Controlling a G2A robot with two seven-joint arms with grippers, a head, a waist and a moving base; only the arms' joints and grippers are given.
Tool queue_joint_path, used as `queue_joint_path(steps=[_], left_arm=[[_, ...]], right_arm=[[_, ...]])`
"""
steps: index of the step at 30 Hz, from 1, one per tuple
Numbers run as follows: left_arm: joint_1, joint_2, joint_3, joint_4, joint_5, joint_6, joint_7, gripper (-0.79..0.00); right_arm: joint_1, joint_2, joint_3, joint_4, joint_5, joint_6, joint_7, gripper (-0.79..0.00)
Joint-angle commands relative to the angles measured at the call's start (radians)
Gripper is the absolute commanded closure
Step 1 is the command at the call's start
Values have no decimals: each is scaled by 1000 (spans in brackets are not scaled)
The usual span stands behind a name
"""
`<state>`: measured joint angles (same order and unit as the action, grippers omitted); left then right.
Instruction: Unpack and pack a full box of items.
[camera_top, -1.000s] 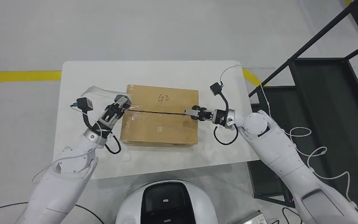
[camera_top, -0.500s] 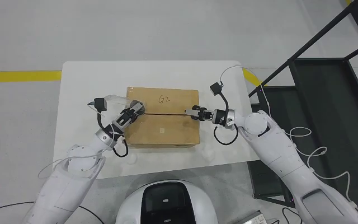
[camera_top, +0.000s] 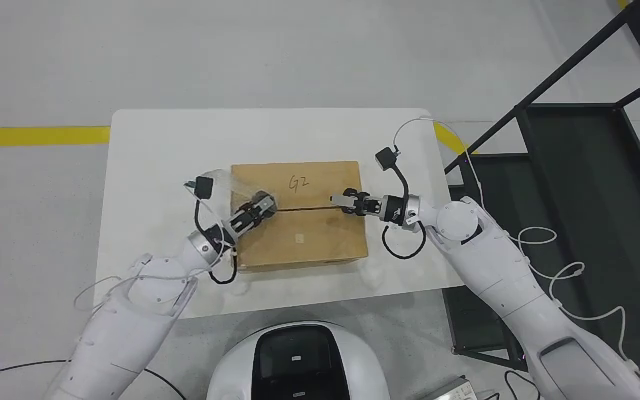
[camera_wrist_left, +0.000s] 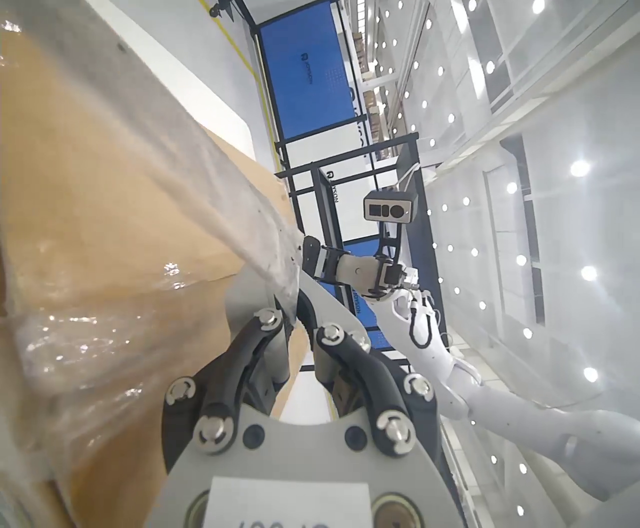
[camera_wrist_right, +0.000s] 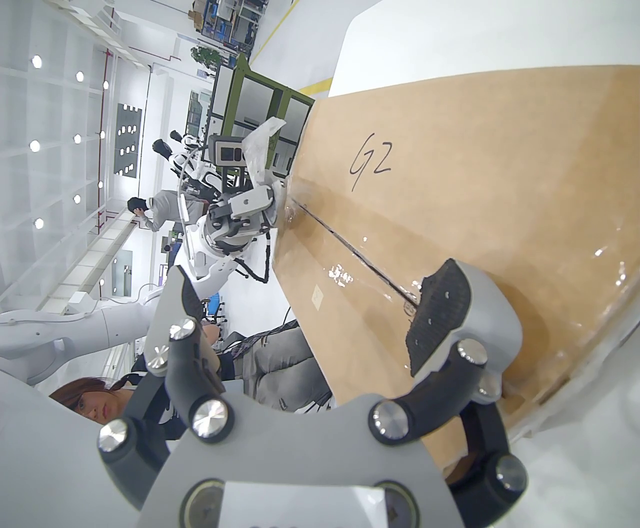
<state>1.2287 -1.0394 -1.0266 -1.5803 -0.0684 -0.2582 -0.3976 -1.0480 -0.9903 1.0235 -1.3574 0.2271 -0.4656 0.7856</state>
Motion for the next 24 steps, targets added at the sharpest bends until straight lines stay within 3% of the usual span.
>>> queue_joint_path(steps=[1,6,7,8,9,24], left_arm=[[-4,-2,6,2,24,13,-6,0],[-19,-10,18,13,54,31,-18,0],[-22,-11,20,14,62,32,-19,-114],[-24,-12,22,15,67,33,-17,-382],[-25,-14,23,15,72,33,-15,-785],[-19,-26,11,-20,117,-10,-5,-785]], right_arm=[[0,0,0,0,0,0,0,-785],[0,0,0,0,0,0,0,-785],[0,0,0,0,0,0,0,-785],[0,0,0,0,0,0,0,-785],[0,0,0,0,0,0,0,-785],[-15,1,21,-29,2,-1,-38,-785]])
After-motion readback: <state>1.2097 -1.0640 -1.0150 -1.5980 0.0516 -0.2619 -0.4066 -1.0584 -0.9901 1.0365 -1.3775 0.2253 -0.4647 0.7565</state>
